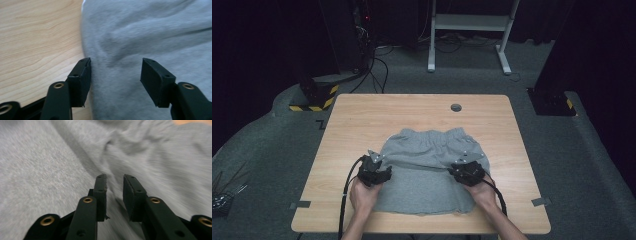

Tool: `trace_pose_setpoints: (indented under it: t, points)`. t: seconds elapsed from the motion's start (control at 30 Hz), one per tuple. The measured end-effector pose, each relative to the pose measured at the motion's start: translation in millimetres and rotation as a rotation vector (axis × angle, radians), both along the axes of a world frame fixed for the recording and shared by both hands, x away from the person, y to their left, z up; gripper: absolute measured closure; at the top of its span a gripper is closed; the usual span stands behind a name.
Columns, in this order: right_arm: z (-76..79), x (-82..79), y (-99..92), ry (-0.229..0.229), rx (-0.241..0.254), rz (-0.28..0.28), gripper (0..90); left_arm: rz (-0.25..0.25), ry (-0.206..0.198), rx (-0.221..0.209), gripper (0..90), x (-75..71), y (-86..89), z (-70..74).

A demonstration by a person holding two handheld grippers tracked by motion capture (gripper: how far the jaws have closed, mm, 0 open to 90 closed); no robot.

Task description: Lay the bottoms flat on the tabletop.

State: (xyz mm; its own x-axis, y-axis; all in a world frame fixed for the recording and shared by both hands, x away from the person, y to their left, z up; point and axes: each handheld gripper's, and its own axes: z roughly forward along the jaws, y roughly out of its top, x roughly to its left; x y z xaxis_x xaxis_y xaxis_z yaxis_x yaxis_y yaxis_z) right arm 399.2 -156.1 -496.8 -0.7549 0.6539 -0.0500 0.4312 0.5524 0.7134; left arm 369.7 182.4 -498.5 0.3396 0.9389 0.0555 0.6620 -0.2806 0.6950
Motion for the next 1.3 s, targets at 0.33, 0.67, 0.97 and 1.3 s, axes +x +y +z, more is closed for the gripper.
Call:
trace_pose_setpoints:
  t: [0.33, 0.67, 0.97, 1.3]
  points:
    - [10.9, 14.2, -66.0, 0.000, 0.085, -0.230, 66.3, -0.055, -0.035, -0.071, 37.0, -22.0, -1.4, -10.0]
    - [-4.5, 46.1, -76.8, 0.076, 0.042, -0.390, 56.3, -0.026, -0.064, -0.090, 36.5, -27.5, 1.1, -28.4]
    - [12.1, 49.7, -59.1, 0.043, -0.044, -0.261, 84.9, -0.018, -0.063, -0.087, 34.5, -28.2, -1.6, -28.6]
    - [67.0, 43.3, 3.2, -0.089, 0.016, -0.088, 85.1, -0.018, -0.061, -0.089, 34.1, -28.3, -1.7, -28.6]
